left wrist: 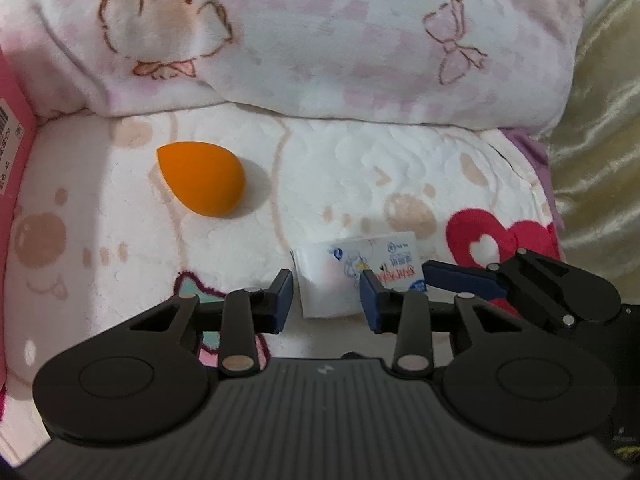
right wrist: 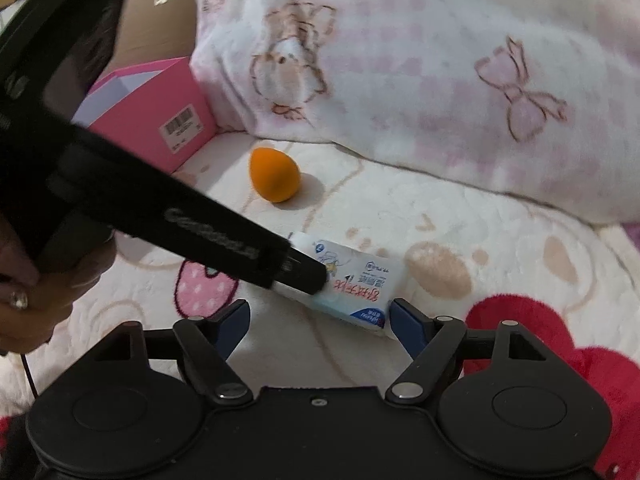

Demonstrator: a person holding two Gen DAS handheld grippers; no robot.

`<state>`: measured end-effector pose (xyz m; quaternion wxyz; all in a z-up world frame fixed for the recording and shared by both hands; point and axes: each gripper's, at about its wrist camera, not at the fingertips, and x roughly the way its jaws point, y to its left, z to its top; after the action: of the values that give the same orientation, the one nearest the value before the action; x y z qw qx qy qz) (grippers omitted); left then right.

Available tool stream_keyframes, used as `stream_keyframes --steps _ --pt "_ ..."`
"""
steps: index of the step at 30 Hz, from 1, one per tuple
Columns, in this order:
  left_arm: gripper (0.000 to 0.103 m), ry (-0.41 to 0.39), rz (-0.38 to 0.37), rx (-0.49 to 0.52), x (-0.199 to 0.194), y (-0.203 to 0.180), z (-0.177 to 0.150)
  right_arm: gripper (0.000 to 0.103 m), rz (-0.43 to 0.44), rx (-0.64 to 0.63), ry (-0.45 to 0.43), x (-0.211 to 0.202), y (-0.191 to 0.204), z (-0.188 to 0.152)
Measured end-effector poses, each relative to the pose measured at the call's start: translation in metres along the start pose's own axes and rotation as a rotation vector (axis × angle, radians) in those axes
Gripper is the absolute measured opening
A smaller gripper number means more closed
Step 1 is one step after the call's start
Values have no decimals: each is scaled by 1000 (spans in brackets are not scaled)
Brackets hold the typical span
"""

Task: Organize objects
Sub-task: 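Close the left tool on the white wipe packet, then lift the white wipe packet with the left tool toward the pink box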

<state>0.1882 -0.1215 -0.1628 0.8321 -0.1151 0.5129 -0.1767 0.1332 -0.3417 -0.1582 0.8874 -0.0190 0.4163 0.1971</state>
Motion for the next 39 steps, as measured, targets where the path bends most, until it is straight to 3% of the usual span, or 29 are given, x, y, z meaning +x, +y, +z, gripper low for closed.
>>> stream_keyframes --steps 2,6,10,13,20,31,39 --pt "41 -1 -51 -46 4 9 -2 81 -14 -1 -6 3 -2 -2" --pt "39 -22 -100 -138 8 24 -8 84 -8 -10 -33 7 1 -8" --pt "30 -87 -78 -136 7 22 -11 84 -49 1 -61 12 1 -12" --pt "24 -154 -35 -112 1 24 -9 84 -161 32 -76 18 1 -14" --pt "23 -105 -101 -263 6 36 -12 86 -118 30 -98 17 0 -14" --pt "24 -121 -24 -178 5 10 -19 81 -146 -16 -144 18 14 -23" --pt "24 -129 4 -108 -13 -2 -29 80 -128 19 -120 3 22 -23"
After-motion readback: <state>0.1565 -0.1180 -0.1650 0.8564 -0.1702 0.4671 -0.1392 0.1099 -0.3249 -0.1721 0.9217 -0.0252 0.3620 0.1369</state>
